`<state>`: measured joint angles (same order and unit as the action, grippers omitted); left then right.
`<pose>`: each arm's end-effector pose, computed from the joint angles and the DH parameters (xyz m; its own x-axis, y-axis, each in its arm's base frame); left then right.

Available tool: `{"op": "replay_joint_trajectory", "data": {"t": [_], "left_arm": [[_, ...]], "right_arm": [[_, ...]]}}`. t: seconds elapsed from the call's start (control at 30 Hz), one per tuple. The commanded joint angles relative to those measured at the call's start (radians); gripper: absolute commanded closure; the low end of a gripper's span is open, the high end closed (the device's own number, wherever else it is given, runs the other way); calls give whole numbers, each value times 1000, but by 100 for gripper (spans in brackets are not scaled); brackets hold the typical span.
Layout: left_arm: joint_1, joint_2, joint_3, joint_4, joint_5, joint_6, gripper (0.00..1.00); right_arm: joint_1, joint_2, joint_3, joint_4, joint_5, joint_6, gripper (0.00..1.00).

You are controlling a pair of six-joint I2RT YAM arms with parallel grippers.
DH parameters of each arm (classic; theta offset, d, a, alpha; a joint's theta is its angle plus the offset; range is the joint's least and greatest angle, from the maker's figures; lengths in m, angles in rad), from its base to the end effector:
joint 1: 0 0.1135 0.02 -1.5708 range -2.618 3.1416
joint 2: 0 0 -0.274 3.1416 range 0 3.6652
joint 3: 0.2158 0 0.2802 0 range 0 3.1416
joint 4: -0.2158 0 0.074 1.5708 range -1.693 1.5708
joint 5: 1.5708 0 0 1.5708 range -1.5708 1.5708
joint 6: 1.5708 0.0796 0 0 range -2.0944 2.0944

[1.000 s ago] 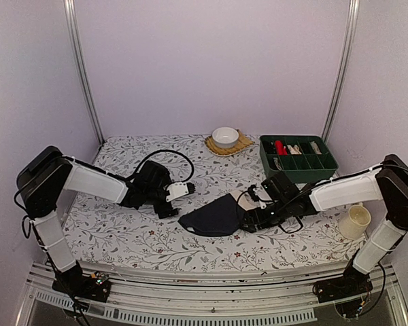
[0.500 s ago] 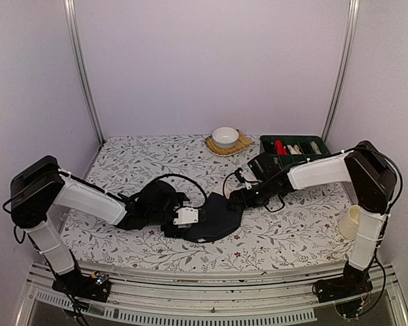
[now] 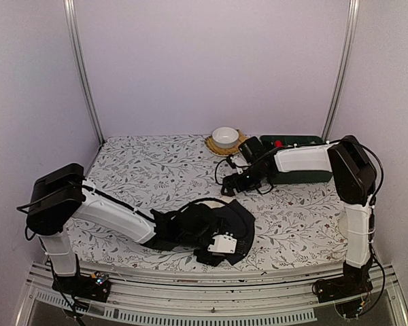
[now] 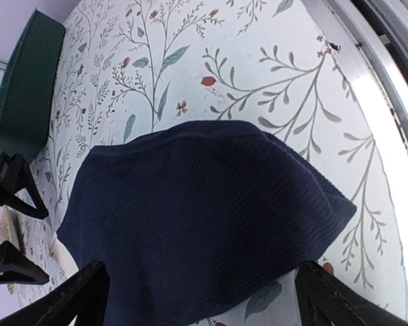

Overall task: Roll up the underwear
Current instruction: Rotate the underwear at the center of the board, then pick up the underwear from the center of the board.

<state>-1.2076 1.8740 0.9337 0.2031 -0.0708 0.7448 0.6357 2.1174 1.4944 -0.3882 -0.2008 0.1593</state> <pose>0.1563 -0.3955 0.0862 0.4438 0.7354 -0.5121 0.8337 -0.1294 0.5368 0.3932 0.3099 0.1078 -0.7791 -0.3817 -0.4973 -0.5504 0.7963 0.2511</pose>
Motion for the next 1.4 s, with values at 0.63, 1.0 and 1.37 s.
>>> {"op": "replay_joint_trajectory", "data": {"t": [0.63, 1.0, 1.37], "left_arm": [[291, 3, 220, -215, -8, -87, 6], [362, 177, 290, -164, -135, -80, 12], [366, 147, 258, -152, -97, -85, 12]], "right_arm": [[-25, -244, -374, 81, -28, 81, 17], [-25, -163, -339, 84, -117, 65, 36], [-24, -118, -327, 88, -177, 73, 63]]}}
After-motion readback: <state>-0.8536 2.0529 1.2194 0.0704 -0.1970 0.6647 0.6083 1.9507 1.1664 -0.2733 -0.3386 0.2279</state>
